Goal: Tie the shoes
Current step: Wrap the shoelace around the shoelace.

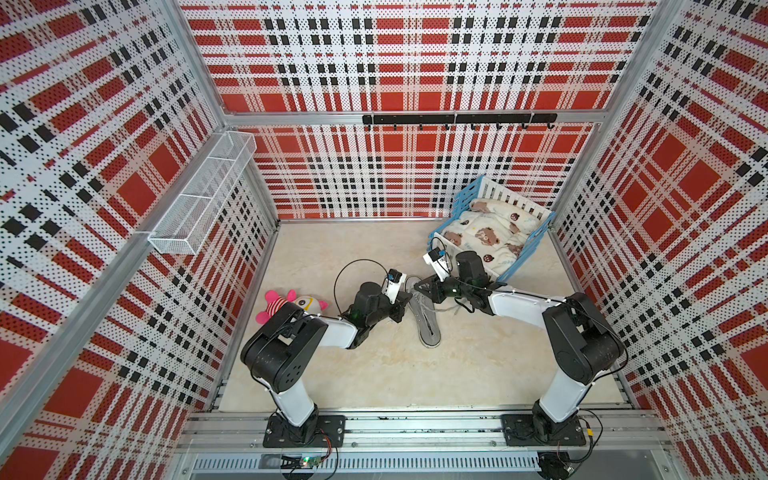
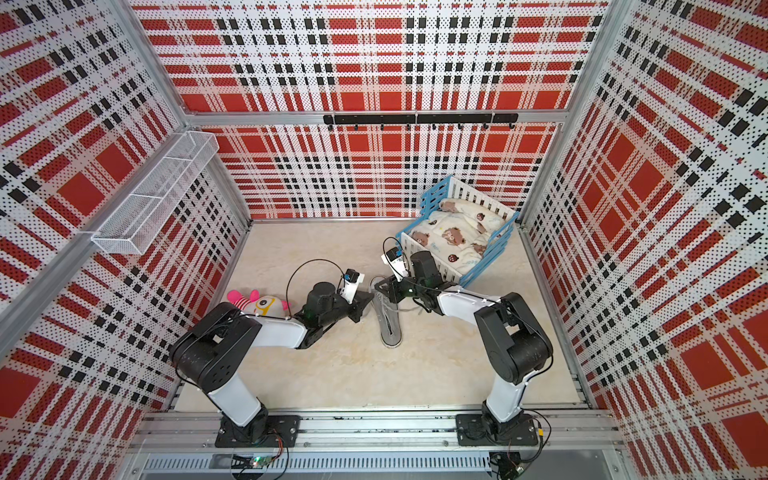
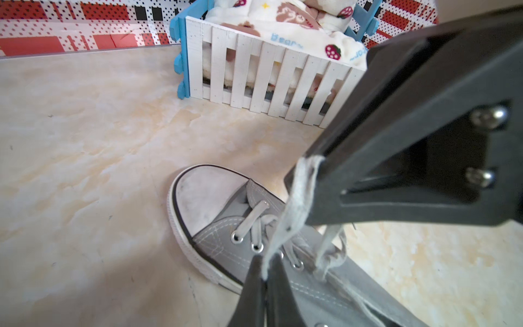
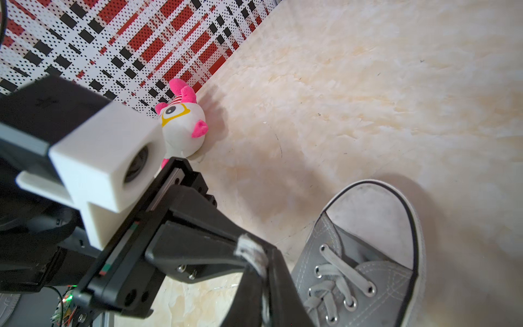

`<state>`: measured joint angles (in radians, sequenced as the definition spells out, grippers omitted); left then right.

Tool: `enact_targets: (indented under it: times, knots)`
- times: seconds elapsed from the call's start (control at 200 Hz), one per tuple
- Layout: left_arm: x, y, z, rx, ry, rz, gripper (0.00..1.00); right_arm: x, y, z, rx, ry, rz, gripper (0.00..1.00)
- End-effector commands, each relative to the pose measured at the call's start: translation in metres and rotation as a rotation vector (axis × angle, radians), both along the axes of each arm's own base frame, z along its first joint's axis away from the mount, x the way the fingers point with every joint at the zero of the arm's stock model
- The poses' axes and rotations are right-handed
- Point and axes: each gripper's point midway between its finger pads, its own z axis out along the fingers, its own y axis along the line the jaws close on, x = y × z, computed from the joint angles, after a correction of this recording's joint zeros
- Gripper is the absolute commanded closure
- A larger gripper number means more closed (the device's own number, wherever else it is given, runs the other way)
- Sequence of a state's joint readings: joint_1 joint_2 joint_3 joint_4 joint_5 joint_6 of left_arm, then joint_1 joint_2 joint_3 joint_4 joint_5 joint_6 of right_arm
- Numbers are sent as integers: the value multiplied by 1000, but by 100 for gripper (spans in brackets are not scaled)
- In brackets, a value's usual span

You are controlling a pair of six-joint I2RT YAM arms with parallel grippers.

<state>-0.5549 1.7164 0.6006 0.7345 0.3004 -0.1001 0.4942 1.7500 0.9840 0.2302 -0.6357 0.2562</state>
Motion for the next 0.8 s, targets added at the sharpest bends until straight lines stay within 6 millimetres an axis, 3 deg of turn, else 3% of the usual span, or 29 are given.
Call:
enact_targets:
  times: [0.0,0.155,0.516,0.696,0.797]
  knots:
    - [-9,1,-9,3,18,-27,97,8,-1,19,29,-23,-30,87]
    - [-17,-5,-12,6,25,-52,94,8,0,21,41,-13,-27,87]
    - [-19,-21,2,-21,-20,-52,62,5,0,16,53,21,-32,87]
    - [-10,-19,5,-16,-30,18,49,5,0,17,58,24,-36,87]
    - [-5,-21,6,-16,-33,50,47,5,0,18,65,33,-42,87]
